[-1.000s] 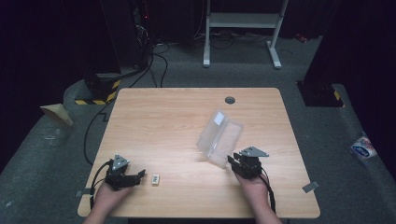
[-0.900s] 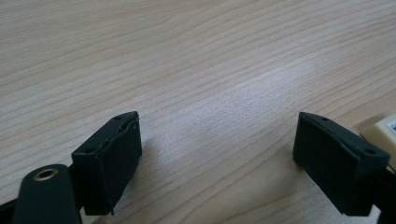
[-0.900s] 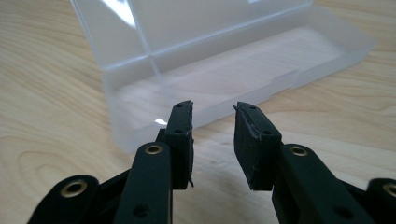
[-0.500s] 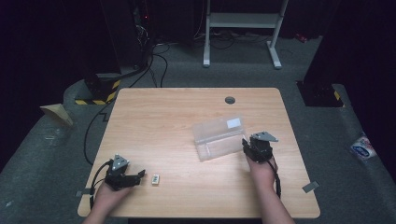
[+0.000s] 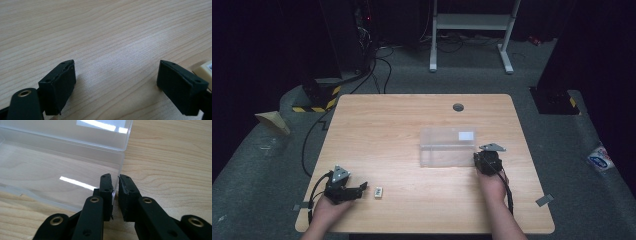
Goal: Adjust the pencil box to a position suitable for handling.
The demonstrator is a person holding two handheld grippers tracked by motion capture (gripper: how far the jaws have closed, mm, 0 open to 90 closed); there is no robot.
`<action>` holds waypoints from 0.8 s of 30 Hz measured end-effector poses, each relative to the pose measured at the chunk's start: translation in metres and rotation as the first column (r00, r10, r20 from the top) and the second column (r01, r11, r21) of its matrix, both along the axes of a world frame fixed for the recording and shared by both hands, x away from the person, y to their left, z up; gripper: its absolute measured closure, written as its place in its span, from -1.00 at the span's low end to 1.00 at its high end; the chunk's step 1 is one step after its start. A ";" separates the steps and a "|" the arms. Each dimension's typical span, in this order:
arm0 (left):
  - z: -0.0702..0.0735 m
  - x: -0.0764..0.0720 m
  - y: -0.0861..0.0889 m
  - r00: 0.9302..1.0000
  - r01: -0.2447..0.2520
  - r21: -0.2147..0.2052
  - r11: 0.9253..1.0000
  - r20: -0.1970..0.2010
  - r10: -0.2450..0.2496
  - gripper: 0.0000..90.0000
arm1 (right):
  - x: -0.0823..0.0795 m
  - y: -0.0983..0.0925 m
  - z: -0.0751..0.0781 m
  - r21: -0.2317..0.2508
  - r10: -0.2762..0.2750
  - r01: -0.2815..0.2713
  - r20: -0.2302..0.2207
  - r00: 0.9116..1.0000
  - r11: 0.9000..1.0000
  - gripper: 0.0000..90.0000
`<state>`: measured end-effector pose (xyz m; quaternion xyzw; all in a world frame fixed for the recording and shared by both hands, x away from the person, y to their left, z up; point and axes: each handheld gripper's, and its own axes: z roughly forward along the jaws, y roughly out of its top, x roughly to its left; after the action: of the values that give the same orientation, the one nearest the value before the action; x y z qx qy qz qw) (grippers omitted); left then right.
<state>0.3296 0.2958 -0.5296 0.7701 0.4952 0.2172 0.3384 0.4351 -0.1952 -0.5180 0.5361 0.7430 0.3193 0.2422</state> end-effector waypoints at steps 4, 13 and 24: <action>0.000 0.000 0.000 1.000 0.000 0.000 1.000 0.000 0.000 -0.65 | -0.002 0.003 0.000 -0.001 0.011 -0.011 0.003 1.000 1.000 0.80; 0.000 0.000 0.000 1.000 0.000 0.001 1.000 0.000 0.000 -0.65 | -0.004 0.014 -0.001 0.001 0.042 -0.042 0.009 0.999 0.999 0.81; 0.000 0.000 0.000 1.000 0.000 0.001 1.000 0.000 0.000 -0.65 | -0.016 0.032 -0.001 0.005 0.082 -0.082 0.010 0.997 0.997 0.76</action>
<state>0.3296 0.2959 -0.5296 0.7703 0.4949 0.2175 0.3383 0.4189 -0.1629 -0.5193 0.5041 0.7624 0.3336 0.2310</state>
